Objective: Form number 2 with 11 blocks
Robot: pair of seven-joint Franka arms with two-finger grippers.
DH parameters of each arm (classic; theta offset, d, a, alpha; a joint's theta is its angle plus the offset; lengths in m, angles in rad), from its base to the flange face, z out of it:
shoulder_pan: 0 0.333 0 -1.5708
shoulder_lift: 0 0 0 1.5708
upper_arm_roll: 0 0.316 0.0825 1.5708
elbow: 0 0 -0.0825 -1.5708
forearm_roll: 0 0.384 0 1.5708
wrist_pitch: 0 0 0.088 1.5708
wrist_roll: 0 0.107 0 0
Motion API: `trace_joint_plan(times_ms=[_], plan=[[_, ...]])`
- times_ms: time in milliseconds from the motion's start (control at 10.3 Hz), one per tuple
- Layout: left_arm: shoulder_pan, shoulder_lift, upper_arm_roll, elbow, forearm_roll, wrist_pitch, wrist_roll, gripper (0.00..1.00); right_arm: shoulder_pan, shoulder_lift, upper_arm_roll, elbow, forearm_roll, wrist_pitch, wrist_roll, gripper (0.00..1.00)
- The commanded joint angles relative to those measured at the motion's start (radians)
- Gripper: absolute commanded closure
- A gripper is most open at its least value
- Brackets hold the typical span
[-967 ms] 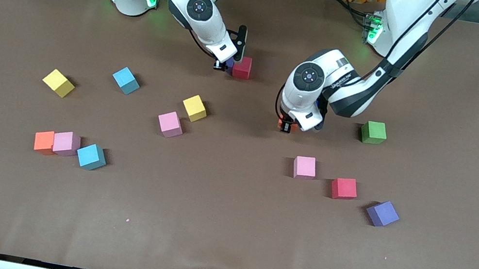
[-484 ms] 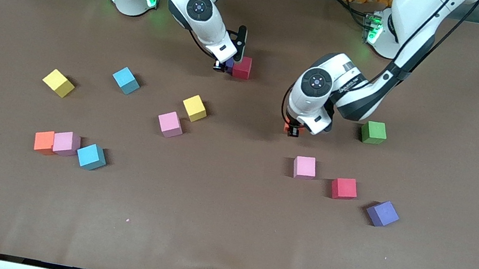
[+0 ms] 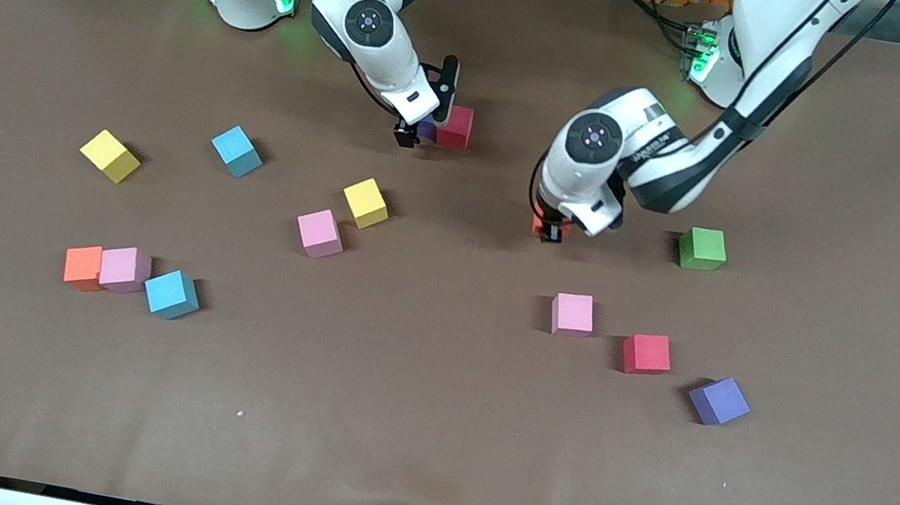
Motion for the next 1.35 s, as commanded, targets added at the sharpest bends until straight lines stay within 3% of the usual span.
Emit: trace_joint_plan(times_ms=[0, 677, 967, 1258], plan=[[0.002, -0.057, -0.049, -0.084, 0.021, 0.033, -0.079, 1.0, 0.004, -0.03, 0.003, 0.0, -0.017, -0.042, 0.067, 0.0], [0.002, -0.056, -0.13, -0.118, 0.022, 0.053, -0.132, 1.0, -0.012, -0.168, 0.035, 0.011, -0.015, -0.203, 0.069, 0.0], [0.002, -0.051, -0.145, -0.118, 0.022, 0.077, -0.161, 1.0, -0.074, -0.22, 0.057, 0.071, -0.006, -0.375, 0.034, 0.0], [-0.032, -0.025, -0.158, -0.117, 0.022, 0.096, -0.159, 1.0, -0.181, -0.209, 0.038, 0.144, -0.012, -0.374, -0.105, 0.0]])
